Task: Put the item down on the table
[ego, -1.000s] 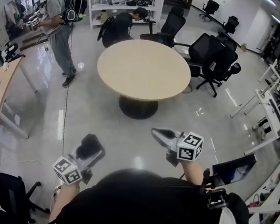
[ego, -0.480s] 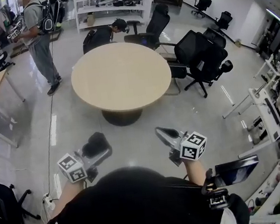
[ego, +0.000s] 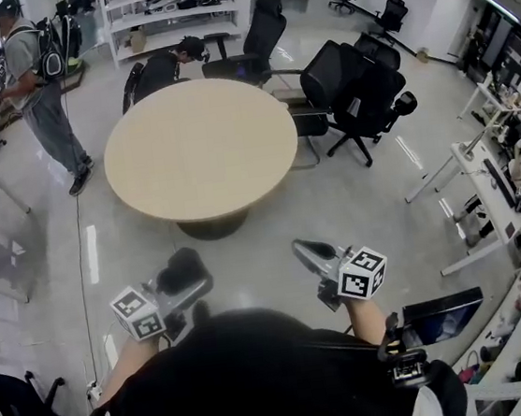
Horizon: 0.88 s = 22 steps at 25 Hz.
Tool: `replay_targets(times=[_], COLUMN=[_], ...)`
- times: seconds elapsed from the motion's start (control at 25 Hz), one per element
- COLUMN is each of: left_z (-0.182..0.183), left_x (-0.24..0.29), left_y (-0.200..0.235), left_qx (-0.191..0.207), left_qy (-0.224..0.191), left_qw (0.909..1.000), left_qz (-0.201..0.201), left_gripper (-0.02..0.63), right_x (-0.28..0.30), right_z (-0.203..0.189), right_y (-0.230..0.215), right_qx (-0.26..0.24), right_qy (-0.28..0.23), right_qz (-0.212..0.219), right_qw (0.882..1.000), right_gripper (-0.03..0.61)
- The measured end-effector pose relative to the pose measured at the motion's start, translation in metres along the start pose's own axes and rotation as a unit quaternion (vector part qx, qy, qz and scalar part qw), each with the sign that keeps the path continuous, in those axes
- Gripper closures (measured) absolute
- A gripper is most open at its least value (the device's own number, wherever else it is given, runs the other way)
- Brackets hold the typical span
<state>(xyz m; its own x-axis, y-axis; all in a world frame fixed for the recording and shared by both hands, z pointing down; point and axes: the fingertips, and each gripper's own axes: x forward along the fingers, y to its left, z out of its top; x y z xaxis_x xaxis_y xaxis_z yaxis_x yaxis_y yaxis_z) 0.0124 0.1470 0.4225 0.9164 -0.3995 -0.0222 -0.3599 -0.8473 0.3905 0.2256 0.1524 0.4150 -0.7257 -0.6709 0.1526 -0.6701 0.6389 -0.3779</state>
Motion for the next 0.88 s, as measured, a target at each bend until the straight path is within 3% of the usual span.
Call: replay_targets(times=[0.2, 0.48, 0.64, 0.88], left_z=[0.017, 0.09, 0.124, 0.141], left_x=[0.013, 0.024, 0.019, 0.007], left_y=[0.049, 0.14, 0.195, 0.278], left_qx=[-0.001, 0.027, 0.029, 0.018], left_qy=[0.0, -0.005, -0.013, -0.02], left_qw=[0.9995, 0.997, 0.9969, 0.9976], left_qz=[-0.031, -0.073, -0.072, -0.064], left_gripper=[0.31, 0.31, 0.31, 0.31], right_x=[0.03, 0.103, 0.164, 0.247], right_z=[0.025, 0.08, 0.1, 0.119], right_y=[-0.015, -0.036, -0.045, -0.066], right_qx=[-0.022, -0.04, -0.049, -0.052], right_qy=[-0.008, -0.036, -0.03, -0.019], right_qz=[-0.028, -0.07, -0.068, -0.055], right_qw=[0.999, 0.996, 0.996, 0.997], right_gripper=[0.565, 0.565, 0.565, 0.565])
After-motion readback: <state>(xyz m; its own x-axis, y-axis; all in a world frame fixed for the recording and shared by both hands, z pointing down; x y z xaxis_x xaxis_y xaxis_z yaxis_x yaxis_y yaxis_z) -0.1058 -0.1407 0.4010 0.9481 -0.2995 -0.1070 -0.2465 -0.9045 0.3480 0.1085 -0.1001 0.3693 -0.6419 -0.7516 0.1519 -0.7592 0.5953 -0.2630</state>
